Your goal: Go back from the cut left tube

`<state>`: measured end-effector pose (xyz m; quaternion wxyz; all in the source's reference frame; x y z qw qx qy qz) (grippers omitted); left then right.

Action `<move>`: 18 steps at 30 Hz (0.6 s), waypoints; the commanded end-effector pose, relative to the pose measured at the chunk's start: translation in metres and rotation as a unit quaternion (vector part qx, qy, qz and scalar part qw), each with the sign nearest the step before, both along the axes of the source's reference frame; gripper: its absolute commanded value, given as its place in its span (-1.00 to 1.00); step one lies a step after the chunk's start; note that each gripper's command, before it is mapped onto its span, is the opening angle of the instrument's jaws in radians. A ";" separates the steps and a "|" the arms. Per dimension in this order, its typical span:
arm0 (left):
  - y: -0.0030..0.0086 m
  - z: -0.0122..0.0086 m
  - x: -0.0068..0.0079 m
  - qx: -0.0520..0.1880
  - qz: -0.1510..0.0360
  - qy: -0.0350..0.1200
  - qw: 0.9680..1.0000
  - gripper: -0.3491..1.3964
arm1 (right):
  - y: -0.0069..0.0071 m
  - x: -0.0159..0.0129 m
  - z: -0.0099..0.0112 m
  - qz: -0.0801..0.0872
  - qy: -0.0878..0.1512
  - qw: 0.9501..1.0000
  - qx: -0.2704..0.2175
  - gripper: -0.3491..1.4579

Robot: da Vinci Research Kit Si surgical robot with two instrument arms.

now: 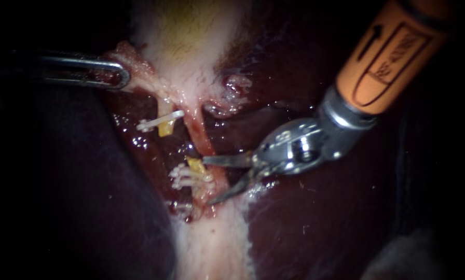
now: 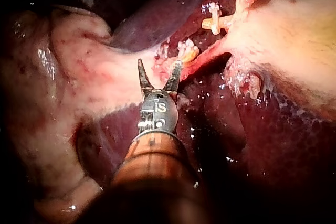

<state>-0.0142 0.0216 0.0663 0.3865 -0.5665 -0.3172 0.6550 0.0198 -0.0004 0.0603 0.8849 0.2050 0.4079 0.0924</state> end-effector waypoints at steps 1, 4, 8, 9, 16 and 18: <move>0.0000 0.0000 0.0000 0.000 0.000 0.000 1.000 -1.00 | 0.0003 -0.0009 -0.0003 0.002 -0.001 1.000 -0.002 0.97; 0.0000 0.0000 0.0000 0.000 0.000 0.000 1.000 -1.00 | 0.0011 -0.0035 -0.0010 0.006 -0.004 1.000 -0.010 0.99; 0.0000 0.0000 0.0001 0.000 0.000 0.000 1.000 -1.00 | 0.0020 -0.0061 -0.0015 0.015 -0.012 1.000 -0.020 0.99; 0.0000 0.0000 0.0001 0.000 0.000 0.000 1.000 -1.00 | 0.0021 -0.0064 -0.0016 0.018 -0.014 1.000 -0.020 0.99; 0.0001 0.0002 0.0001 0.000 0.000 0.000 1.000 -1.00 | 0.0021 -0.0072 -0.0019 0.023 -0.019 0.999 -0.019 0.99; 0.0002 0.0003 0.0001 0.000 -0.001 0.001 1.000 -1.00 | 0.0021 -0.0072 -0.0019 0.023 -0.020 0.999 -0.019 0.99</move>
